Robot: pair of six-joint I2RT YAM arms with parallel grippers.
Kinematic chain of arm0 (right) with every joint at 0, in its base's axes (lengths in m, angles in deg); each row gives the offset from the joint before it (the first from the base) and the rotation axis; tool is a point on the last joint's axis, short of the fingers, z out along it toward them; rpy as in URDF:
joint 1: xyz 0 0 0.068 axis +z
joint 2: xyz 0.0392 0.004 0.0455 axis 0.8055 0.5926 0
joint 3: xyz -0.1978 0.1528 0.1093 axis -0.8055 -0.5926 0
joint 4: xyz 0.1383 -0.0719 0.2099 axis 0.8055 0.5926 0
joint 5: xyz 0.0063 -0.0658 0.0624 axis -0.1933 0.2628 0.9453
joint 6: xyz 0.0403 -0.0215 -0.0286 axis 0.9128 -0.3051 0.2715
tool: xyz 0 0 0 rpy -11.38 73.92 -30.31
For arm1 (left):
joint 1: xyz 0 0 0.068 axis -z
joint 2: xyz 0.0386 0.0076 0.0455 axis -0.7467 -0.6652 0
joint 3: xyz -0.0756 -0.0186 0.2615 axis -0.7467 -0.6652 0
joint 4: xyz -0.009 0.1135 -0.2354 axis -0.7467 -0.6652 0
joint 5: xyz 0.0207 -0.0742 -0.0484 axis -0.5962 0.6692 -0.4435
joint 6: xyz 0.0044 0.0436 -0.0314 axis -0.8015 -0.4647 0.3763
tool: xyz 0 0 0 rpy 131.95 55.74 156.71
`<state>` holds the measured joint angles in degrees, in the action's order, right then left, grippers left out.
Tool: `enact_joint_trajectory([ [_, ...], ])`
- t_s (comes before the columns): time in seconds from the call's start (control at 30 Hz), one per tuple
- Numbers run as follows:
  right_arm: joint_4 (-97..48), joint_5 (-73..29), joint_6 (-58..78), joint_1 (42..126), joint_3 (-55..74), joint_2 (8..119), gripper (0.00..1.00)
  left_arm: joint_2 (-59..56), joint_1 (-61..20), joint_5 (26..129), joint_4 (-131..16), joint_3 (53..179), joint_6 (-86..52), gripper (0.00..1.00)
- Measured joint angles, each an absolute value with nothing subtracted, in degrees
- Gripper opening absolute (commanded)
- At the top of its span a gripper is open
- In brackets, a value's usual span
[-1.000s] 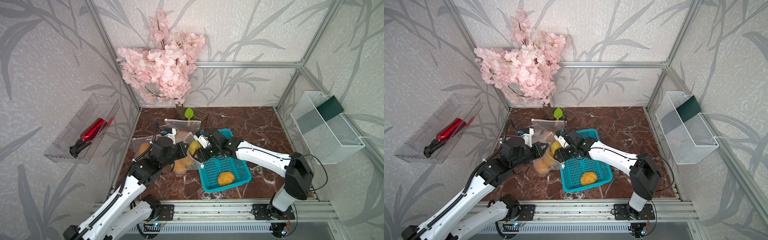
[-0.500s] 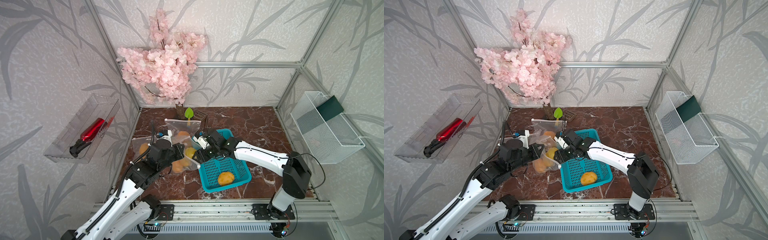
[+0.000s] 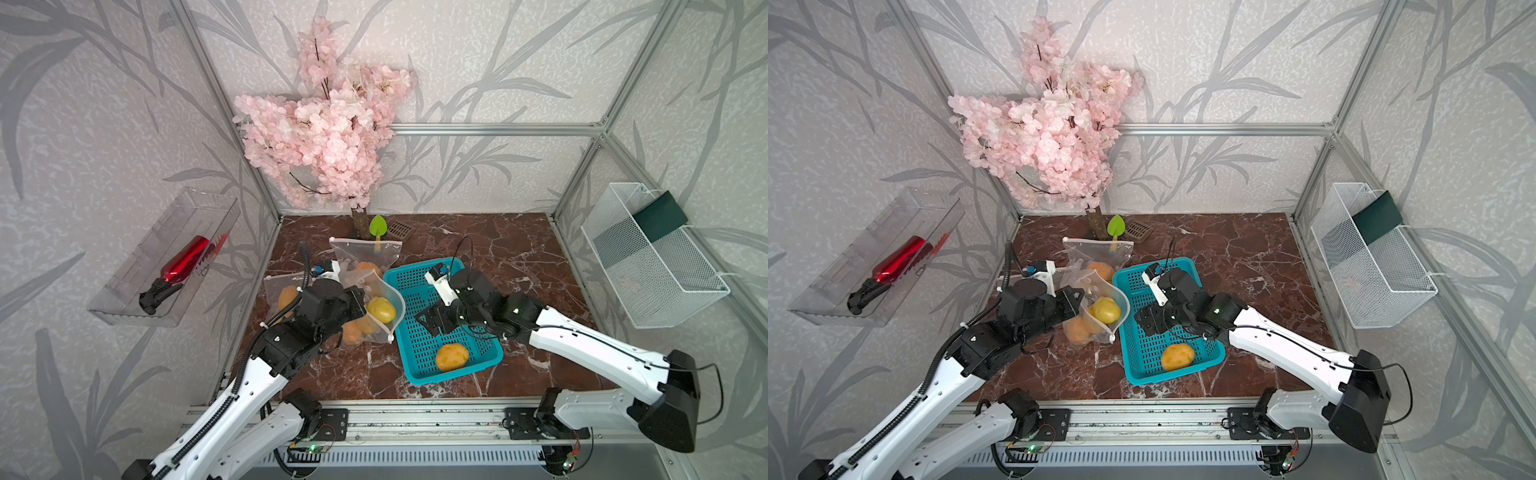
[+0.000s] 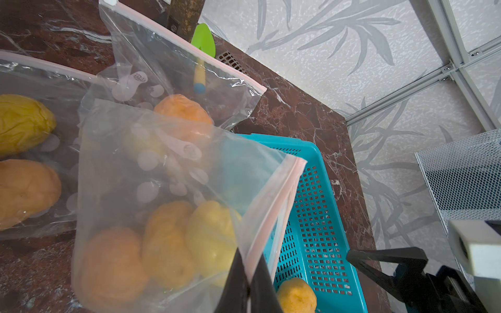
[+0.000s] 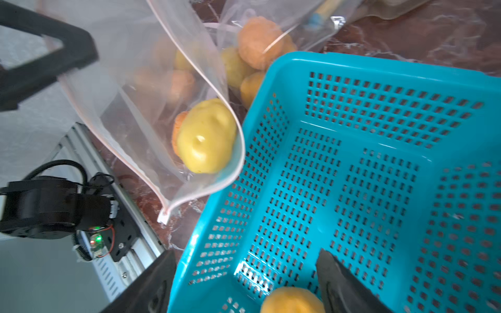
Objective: Put the potatoes into a zipper bag and zip it
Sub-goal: Pick up the potato from the basket.
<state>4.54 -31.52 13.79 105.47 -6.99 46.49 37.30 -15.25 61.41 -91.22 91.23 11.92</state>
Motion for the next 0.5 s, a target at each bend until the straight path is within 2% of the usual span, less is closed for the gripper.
enact_joint_trajectory([
  [0.2,11.2,-39.5,13.4,105.5,-12.0,43.7,0.86,37.4,-15.2,60.5,-91.6,91.2,11.8,0.0],
  [0.5,16.0,-42.1,12.8,105.5,-17.1,46.2,0.88,40.2,-15.2,59.0,-92.5,90.6,11.5,0.0],
])
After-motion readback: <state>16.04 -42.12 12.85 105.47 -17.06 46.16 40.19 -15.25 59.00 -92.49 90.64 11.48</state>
